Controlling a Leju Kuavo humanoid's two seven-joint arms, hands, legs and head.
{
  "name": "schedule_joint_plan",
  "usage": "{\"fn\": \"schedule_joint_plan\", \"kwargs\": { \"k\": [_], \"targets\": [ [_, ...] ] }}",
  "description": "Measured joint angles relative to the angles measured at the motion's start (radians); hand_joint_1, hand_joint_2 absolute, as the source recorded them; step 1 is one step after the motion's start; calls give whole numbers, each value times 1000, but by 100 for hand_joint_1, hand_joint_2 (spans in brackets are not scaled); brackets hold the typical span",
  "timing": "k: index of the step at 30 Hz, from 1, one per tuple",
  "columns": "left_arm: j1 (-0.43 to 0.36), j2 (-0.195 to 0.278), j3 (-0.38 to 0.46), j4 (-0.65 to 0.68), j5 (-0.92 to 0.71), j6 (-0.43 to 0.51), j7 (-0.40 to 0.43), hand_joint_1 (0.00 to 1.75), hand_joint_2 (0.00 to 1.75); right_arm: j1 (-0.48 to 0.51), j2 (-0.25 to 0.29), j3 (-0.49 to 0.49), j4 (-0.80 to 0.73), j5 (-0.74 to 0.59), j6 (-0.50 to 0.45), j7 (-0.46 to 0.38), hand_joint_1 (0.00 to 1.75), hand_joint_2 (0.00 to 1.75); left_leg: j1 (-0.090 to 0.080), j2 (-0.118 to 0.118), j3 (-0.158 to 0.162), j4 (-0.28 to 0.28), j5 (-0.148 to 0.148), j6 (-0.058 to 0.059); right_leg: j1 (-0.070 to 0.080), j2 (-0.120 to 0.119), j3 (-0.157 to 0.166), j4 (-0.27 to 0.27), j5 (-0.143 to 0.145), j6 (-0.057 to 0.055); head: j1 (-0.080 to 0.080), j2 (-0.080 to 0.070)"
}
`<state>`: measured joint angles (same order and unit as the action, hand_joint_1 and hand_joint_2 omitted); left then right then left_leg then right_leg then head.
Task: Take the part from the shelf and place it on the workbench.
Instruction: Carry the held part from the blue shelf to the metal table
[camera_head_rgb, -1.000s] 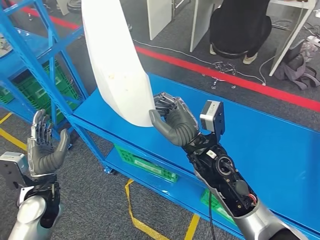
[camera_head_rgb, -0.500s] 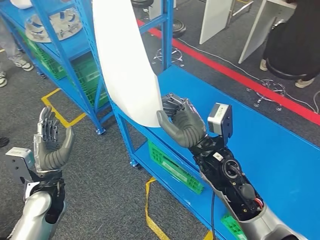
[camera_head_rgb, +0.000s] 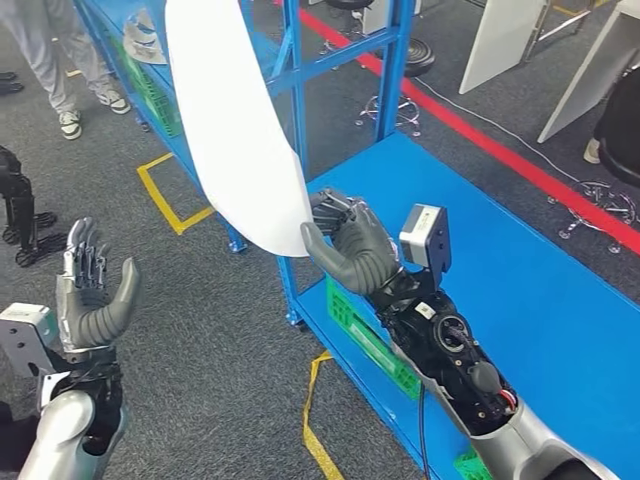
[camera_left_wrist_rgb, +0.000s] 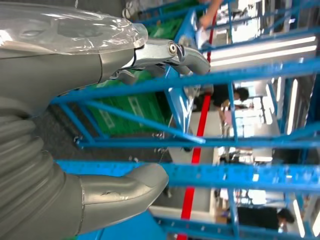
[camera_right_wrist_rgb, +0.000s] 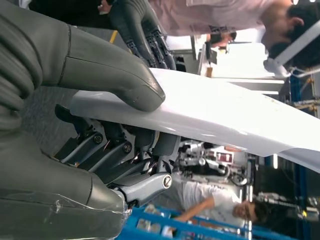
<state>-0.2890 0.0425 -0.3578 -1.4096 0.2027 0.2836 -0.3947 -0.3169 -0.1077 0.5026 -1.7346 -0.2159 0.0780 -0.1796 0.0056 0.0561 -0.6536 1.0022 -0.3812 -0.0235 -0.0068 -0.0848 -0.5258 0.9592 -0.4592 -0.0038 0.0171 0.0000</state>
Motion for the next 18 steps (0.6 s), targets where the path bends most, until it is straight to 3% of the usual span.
{"fn": "schedule_joint_plan", "kwargs": {
  "k": [2, 4, 6, 8, 10, 11, 12, 13, 15, 17, 18],
  "targets": [
    [-4, -4, 0, 0, -1, -2, -2, 0, 175, 3, 0, 0, 0, 0, -2, 1, 175, 175, -8, 11, 26, -46, 5, 11, 6, -19, 8, -2, -9, 11, 4, 0],
    [-6, -6, 0, 0, -2, -6, -3, 0, 175, 6, 0, 0, -2, 0, -6, 2, 175, 175, -8, -15, 29, -49, 5, 22, 4, -33, 15, -3, -17, 23, 8, 0],
    [-12, -10, -1, 1, -3, -11, -4, 0, 175, 10, -2, -2, -6, 0, -8, 2, 175, 175, -2, -37, 36, -55, 5, 34, -2, 5, 0, 41, -49, 32, 12, 0],
    [-19, -17, -3, 3, -4, -14, -6, 0, 175, 16, -5, -5, -9, 0, -10, 3, 175, 175, 0, -59, 42, -56, 2, 43, -4, 63, -62, 172, -110, 36, 22, 0],
    [-19, -23, -8, 7, -4, -15, -7, 0, 175, 25, -10, -7, -11, 0, -12, 6, 175, 175, -1, -87, 44, -56, 1, 47, -3, 80, -133, 296, -146, 38, 30, 0],
    [-19, -25, -12, 9, -4, -15, -7, 0, 175, 29, -13, -8, -12, 0, -13, 9, 175, 175, -2, -102, 45, -55, 0, 47, -3, 82, -147, 307, -135, 36, 32, 0],
    [-18, -26, -15, 10, -3, -15, -8, 0, 175, 31, -15, -9, -14, 0, -15, 11, 175, 175, -2, -118, 47, -55, -1, 47, -3, 86, -141, 276, -103, 33, 35, 0],
    [-18, -27, -17, 11, -3, -15, -8, 0, 175, 32, -18, -10, -18, 0, -16, 12, 175, 175, -2, -133, 49, -54, -2, 45, -3, 99, -119, 211, -57, 29, 38, 0],
    [-19, -30, -20, 12, -3, -15, -9, 0, 175, 32, -22, -13, -23, -1, -16, 12, 175, 175, -1, -159, 49, -52, -4, 40, -7, 155, -66, 73, 13, 21, 44, 0],
    [-18, -32, -22, 14, -3, -15, -10, 0, 175, 33, -25, -14, -28, -4, -16, 13, 175, 175, 4, -183, 41, -50, -2, 30, -9, 191, -37, 12, 26, 17, 44, 0],
    [-17, -33, -23, 16, -3, -14, -10, 0, 175, 32, -26, -14, -30, -6, -16, 13, 175, 175, 6, -198, 38, -51, 1, 23, -8, 184, -30, 4, 24, 16, 44, 0]
  ]
}}
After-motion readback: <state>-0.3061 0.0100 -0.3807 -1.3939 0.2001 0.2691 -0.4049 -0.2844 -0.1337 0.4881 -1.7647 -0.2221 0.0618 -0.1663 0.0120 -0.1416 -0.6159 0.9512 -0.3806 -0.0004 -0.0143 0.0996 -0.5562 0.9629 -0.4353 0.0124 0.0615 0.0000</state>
